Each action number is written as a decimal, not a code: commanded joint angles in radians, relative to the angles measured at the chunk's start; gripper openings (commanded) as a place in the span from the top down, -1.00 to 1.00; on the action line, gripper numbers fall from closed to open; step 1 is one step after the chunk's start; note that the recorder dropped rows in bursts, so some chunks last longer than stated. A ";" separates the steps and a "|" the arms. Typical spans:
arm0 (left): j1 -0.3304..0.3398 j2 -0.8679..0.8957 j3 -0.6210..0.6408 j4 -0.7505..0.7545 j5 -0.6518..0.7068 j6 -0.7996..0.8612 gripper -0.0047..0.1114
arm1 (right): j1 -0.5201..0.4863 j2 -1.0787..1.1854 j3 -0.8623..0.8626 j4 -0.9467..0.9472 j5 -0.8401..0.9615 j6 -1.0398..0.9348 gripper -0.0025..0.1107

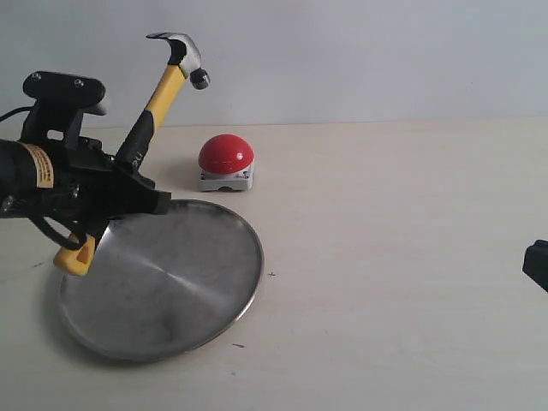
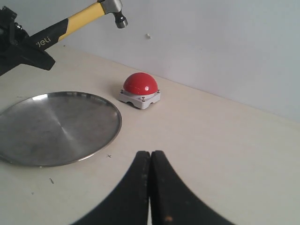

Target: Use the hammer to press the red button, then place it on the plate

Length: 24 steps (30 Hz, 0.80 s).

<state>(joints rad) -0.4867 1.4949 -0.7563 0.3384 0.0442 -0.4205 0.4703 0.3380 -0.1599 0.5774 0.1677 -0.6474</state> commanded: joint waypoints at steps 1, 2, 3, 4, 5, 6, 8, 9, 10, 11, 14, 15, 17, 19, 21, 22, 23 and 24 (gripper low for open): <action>-0.001 -0.029 0.053 0.008 -0.181 -0.006 0.92 | -0.001 -0.004 0.004 0.000 0.001 -0.009 0.96; -0.001 -0.032 0.064 0.008 -0.201 -0.011 0.92 | -0.001 -0.004 0.004 0.000 0.001 -0.009 0.96; -0.001 -0.037 0.077 0.010 -0.226 -0.019 0.92 | -0.001 -0.004 0.004 0.000 0.001 -0.009 0.96; -0.001 -0.045 0.091 0.021 -0.247 -0.035 0.92 | -0.001 -0.004 0.004 0.000 0.001 -0.009 0.96; -0.001 -0.051 0.103 0.031 -0.263 -0.047 0.92 | -0.001 -0.004 0.004 0.000 0.001 -0.009 0.96; -0.001 -0.061 0.119 0.057 -0.287 -0.074 0.92 | -0.001 -0.004 0.004 0.000 0.001 -0.009 0.96; -0.001 -0.079 0.152 0.137 -0.359 -0.162 0.92 | -0.001 -0.004 0.004 0.000 0.001 -0.009 0.96; -0.001 -0.091 0.172 0.197 -0.409 -0.227 0.92 | -0.001 -0.004 0.004 0.000 0.001 -0.009 0.96; -0.001 -0.101 0.191 0.260 -0.461 -0.289 0.92 | -0.001 -0.004 0.004 0.000 0.001 -0.009 0.96; -0.001 -0.112 0.211 0.315 -0.511 -0.349 0.92 | -0.001 -0.004 0.004 0.000 0.003 -0.009 0.96; 0.002 -0.127 0.256 0.492 -0.727 -0.491 0.92 | -0.001 -0.004 0.004 0.000 0.003 -0.009 0.96; 0.004 -0.127 0.263 0.531 -0.795 -0.523 0.92 | -0.001 -0.004 0.004 0.000 0.003 -0.009 0.96; 0.024 -0.127 0.270 0.587 -0.906 -0.587 0.92 | -0.001 -0.004 0.004 0.000 0.003 -0.009 0.96; 0.053 -0.127 0.271 0.632 -0.980 -0.629 0.92 | -0.001 -0.004 0.004 0.000 0.003 -0.009 0.96; 0.081 -0.127 0.272 0.670 -1.019 -0.678 0.92 | -0.001 -0.004 0.004 0.000 0.003 -0.009 0.96; 0.112 -0.127 0.272 0.712 -1.054 -0.733 0.92 | -0.001 -0.004 0.004 0.000 0.003 -0.009 0.96; 0.125 -0.127 0.274 0.733 -1.071 -0.756 0.92 | -0.001 -0.004 0.004 0.000 0.003 -0.009 0.96; 0.159 -0.127 0.287 0.757 -1.122 -0.781 0.92 | -0.001 -0.004 0.004 0.000 0.003 -0.009 0.96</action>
<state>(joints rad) -0.3623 1.3823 -0.4756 1.0845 -0.9523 -1.1594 0.4703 0.3380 -0.1599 0.5774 0.1677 -0.6474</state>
